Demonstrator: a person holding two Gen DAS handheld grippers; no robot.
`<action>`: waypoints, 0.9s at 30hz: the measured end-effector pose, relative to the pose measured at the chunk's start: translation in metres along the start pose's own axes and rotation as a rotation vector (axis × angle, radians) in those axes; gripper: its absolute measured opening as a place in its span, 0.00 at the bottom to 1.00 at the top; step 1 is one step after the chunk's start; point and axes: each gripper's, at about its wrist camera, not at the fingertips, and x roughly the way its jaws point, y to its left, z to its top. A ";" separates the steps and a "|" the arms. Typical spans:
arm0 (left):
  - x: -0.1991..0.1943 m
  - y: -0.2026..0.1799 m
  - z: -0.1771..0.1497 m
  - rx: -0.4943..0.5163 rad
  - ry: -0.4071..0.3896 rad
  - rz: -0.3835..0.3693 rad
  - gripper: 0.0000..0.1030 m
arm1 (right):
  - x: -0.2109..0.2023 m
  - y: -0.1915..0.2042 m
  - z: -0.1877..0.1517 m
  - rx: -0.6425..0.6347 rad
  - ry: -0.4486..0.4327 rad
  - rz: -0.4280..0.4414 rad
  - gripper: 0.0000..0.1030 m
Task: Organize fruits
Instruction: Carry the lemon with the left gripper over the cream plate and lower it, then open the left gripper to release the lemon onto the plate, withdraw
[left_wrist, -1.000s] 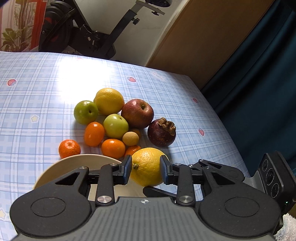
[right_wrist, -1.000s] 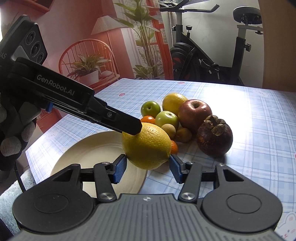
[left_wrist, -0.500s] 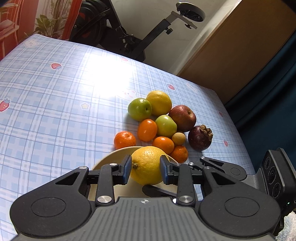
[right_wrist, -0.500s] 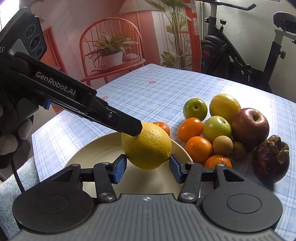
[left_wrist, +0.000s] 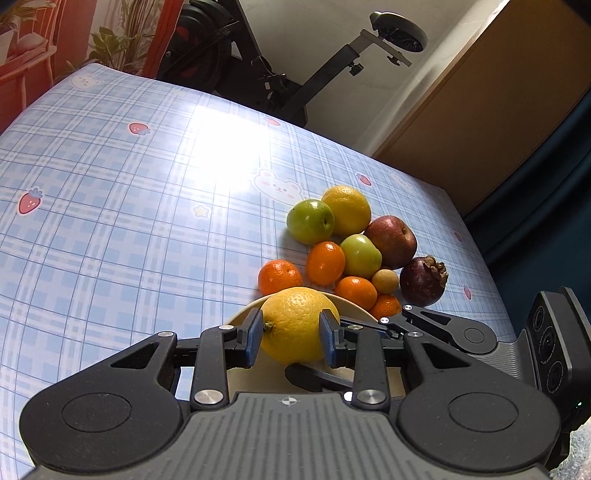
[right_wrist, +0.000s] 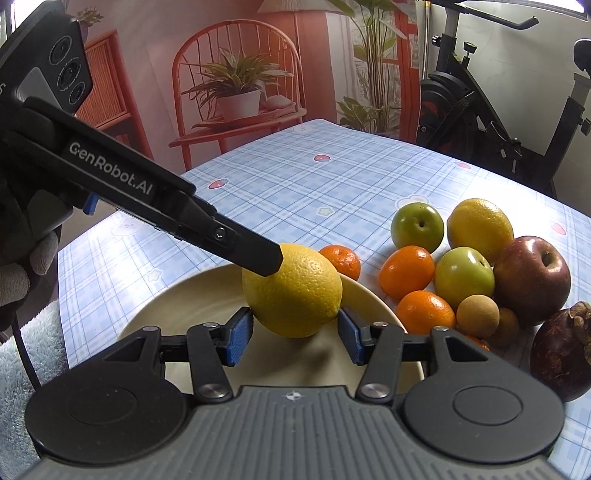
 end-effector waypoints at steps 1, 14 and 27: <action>0.000 0.000 0.000 0.001 -0.001 0.005 0.34 | 0.001 0.001 0.000 -0.004 0.001 0.005 0.52; -0.008 0.010 0.000 -0.041 -0.007 0.020 0.38 | 0.008 0.011 0.003 -0.040 -0.001 0.005 0.53; -0.024 -0.014 -0.001 0.063 -0.094 0.130 0.53 | -0.009 0.002 -0.003 0.008 -0.020 -0.013 0.55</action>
